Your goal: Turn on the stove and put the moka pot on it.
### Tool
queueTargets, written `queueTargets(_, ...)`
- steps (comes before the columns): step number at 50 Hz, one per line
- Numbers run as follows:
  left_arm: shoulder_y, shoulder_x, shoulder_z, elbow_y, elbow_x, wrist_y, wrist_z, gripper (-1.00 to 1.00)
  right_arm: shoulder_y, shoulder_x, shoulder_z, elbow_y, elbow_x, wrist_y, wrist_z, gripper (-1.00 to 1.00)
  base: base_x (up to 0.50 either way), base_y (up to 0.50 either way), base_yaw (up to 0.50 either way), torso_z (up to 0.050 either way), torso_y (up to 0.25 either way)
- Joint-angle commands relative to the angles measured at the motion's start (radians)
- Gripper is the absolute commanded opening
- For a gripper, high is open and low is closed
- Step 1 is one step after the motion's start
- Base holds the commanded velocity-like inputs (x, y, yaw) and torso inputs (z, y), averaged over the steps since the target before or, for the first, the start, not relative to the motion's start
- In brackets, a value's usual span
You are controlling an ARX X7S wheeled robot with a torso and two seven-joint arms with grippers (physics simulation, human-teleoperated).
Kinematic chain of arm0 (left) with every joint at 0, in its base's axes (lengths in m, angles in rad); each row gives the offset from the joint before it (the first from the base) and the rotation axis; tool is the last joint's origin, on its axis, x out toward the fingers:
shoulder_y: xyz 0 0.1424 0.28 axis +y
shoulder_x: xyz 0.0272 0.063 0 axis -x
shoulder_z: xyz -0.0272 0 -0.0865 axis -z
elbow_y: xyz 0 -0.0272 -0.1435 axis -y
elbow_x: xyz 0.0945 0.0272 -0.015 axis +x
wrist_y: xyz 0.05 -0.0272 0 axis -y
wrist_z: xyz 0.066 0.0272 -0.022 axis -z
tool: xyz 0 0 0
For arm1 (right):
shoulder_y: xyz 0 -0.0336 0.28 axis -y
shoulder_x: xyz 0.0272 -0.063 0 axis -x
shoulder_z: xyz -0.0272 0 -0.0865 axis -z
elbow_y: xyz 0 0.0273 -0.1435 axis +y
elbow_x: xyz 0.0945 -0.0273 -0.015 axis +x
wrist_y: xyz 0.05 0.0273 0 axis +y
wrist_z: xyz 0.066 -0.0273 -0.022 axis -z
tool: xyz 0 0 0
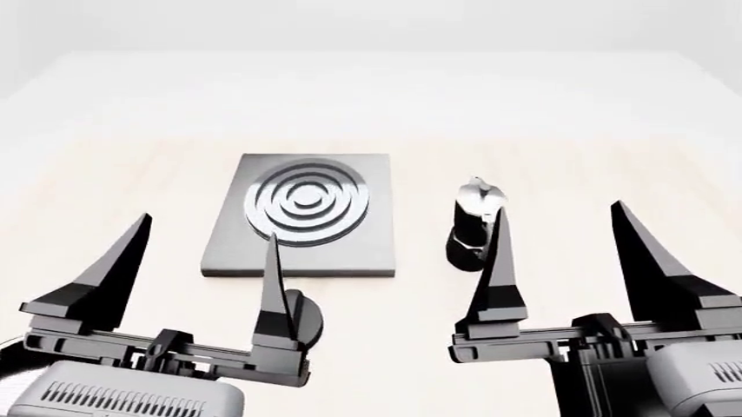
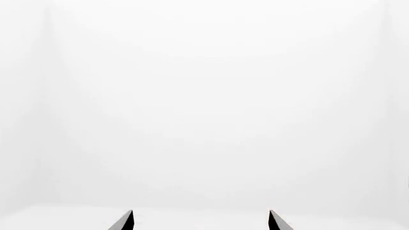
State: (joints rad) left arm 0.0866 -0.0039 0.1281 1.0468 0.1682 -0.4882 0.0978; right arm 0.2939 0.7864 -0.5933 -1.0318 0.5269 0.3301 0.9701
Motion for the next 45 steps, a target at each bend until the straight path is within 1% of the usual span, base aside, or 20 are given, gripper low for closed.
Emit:
queueTargets(1, 0.007, 0.0, 0.007, 0.0, 0.01, 0.002, 0.014, 1.0, 0.019, 0.016, -0.022, -0.004, 0.008, -0.007, 0.021, 1.0, 0.0, 0.0, 0.0, 0.042, -0.18)
queueTargets(45, 0.0, 0.0, 0.007, 0.0, 0.011, -0.021, 0.012, 1.0, 0.089, 0.07, -0.111, -0.003, 0.031, -0.049, 0.091, 1.0, 0.0, 0.0, 0.0, 0.042, -0.179)
